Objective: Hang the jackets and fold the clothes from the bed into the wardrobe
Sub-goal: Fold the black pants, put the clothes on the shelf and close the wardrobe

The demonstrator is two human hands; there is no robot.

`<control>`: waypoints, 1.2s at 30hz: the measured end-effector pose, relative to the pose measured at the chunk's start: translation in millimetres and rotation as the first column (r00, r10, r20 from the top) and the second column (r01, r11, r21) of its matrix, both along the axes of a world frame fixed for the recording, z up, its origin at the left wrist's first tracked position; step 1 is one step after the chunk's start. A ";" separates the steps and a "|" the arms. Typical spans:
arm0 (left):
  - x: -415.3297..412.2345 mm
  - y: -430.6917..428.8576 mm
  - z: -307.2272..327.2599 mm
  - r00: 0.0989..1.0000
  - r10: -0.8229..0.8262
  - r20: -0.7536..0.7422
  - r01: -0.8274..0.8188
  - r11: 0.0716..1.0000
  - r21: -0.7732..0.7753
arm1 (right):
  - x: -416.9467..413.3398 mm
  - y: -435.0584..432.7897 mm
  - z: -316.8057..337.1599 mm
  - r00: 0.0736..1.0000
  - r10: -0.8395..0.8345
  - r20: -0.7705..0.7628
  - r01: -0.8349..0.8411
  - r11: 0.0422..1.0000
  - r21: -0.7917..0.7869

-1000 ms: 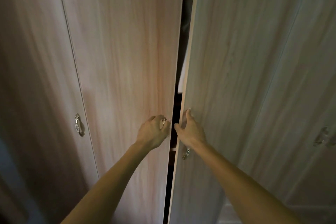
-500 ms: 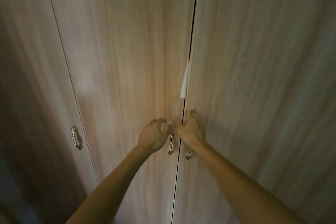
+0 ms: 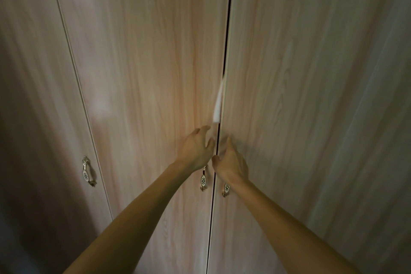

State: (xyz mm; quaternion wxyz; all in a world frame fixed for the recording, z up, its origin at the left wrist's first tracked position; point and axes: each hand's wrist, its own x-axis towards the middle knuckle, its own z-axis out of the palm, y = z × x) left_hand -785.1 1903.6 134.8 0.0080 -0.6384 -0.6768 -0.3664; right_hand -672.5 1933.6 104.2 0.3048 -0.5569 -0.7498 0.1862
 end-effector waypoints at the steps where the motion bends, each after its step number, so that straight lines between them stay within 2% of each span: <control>1: 1.5 1.2 5.3 1.000 -0.009 -0.010 0.009 1.000 0.014 | 1.5 -3.1 1.4 1.000 0.002 -0.002 -0.002 1.000 0.017; 4: 5.1 7.7 23.8 1.000 -0.016 -0.019 0.017 0.999 0.036 | 3.6 -10.4 8.4 0.999 0.008 -0.033 -0.006 0.998 0.068; 7: 12.4 19.4 45.3 0.997 -0.065 0.032 0.064 0.997 0.045 | 3.7 -15.7 14.3 0.999 0.012 -0.046 -0.008 0.996 0.083; 13: 28.0 40.2 59.0 0.963 -0.078 0.260 0.080 0.997 0.001 | 4.3 -17.3 18.6 1.000 0.009 -0.028 -0.007 0.998 0.069; 16: 24.4 44.1 61.5 0.900 -0.090 0.427 0.104 0.995 -0.009 | 8.6 -17.0 19.1 1.000 -0.004 -0.022 0.005 0.998 0.057; 20: 14.7 44.9 64.7 0.855 -0.129 0.502 0.165 0.986 -0.027 | 9.0 -13.8 24.9 1.000 -0.007 -0.021 0.009 0.998 0.057; 25: 11.9 40.1 68.3 0.796 -0.187 0.575 0.227 0.974 0.004 | -2.2 -10.5 33.9 1.000 -0.014 -0.026 0.019 0.985 0.170; 29: 10.3 40.0 66.8 0.806 -0.187 0.561 0.226 0.974 0.000 | -6.2 -4.5 40.1 0.994 -0.103 0.023 0.092 0.950 0.299; 32: 8.8 41.7 67.9 0.835 -0.147 0.530 0.184 0.983 -0.017 | -4.3 1.1 36.8 0.985 -0.130 0.114 0.078 0.922 0.380; 36: 12.9 35.5 65.4 0.824 -0.148 0.547 0.194 0.981 -0.025 | 8.2 -2.0 28.3 0.990 -0.131 0.050 0.106 0.932 0.348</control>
